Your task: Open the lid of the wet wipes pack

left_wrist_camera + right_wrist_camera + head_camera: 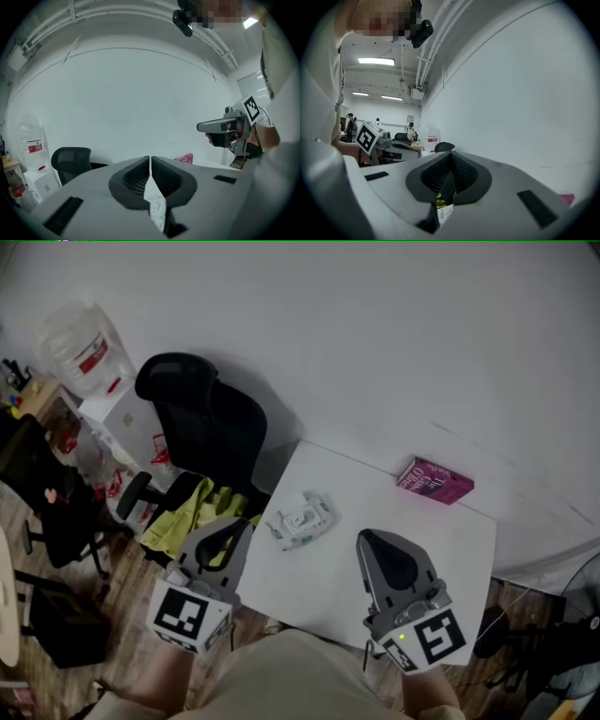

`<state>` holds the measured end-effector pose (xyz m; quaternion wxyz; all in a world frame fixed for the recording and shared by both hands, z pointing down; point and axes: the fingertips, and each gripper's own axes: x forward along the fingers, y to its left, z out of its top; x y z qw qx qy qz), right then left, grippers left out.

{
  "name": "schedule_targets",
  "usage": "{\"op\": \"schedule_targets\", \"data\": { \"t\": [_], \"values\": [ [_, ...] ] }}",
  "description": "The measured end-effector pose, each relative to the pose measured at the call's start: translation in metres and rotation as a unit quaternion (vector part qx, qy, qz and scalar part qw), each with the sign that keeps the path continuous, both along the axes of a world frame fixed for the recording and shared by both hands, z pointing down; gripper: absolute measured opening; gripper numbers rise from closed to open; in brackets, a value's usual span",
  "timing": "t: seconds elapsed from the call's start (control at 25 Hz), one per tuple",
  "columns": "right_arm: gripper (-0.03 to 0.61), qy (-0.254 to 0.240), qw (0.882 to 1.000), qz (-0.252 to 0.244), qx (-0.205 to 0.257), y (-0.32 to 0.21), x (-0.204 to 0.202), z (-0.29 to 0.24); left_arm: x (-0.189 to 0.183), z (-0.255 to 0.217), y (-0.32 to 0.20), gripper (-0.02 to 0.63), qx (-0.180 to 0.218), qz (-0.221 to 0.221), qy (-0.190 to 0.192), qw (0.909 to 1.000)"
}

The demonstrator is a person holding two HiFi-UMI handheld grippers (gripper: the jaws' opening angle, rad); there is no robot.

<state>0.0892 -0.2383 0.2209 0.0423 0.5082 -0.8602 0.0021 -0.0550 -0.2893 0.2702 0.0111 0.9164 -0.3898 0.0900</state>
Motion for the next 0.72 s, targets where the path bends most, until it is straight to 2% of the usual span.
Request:
{"op": "schedule_targets", "data": {
  "t": [0.2,0.48,0.72],
  "values": [
    [0.023,0.007,1.0,-0.002,-0.001,-0.003,0.004,-0.002,0.001,-0.003,0.002,0.031,-0.004,-0.006,-0.016,0.9998],
    [0.023,0.009,1.0,-0.005,0.0,-0.003,0.008,0.001,0.012,-0.003,0.004,0.031,-0.001,-0.004,-0.019,0.9998],
    [0.023,0.029,0.999,0.009,0.009,0.001,0.02,-0.001,0.016,-0.01,0.009,0.031,0.007,-0.006,-0.016,0.9998]
  ]
}}
